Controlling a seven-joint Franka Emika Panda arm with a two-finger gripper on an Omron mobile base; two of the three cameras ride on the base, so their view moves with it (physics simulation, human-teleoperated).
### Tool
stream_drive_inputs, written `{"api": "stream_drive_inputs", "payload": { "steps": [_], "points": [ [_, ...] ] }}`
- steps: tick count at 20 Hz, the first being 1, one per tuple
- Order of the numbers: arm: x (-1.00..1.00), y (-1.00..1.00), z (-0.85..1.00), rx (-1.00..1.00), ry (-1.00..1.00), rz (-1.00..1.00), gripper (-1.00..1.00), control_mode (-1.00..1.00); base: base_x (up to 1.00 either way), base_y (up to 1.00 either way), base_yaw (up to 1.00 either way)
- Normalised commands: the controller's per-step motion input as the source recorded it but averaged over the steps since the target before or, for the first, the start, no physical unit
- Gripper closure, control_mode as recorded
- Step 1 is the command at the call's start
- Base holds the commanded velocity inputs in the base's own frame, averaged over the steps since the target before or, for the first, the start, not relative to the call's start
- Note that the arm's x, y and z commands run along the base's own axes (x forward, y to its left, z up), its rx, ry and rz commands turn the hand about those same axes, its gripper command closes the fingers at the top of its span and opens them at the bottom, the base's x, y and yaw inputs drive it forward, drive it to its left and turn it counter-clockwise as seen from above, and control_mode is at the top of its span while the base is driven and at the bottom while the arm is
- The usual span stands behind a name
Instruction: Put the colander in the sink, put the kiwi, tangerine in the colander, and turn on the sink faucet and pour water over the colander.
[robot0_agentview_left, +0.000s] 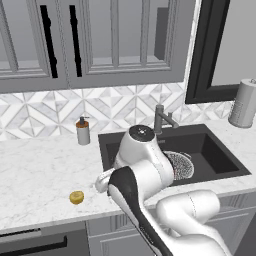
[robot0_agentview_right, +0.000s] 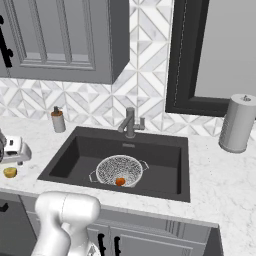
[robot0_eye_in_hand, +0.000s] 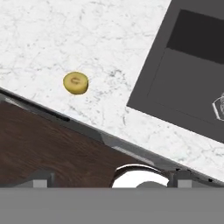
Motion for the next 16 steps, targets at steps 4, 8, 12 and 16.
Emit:
{"api": "stream_drive_inputs", "payload": {
  "steps": [4,8,12,16],
  "points": [
    [-0.04,0.53,-0.13,0.14,0.00,0.00,-1.00,-1.00,0.00,0.00,0.00],
    [0.01,0.28,-0.14,0.16,0.04,0.00,-1.00,-1.00,0.00,0.00,0.00],
    [0.17,0.33,-0.27,0.07,0.10,0.00,-1.00,-1.00,0.00,0.00,0.00],
    [0.17,0.31,-0.27,0.00,0.10,-0.01,-1.00,-1.00,0.00,0.00,0.00]
  ]
}}
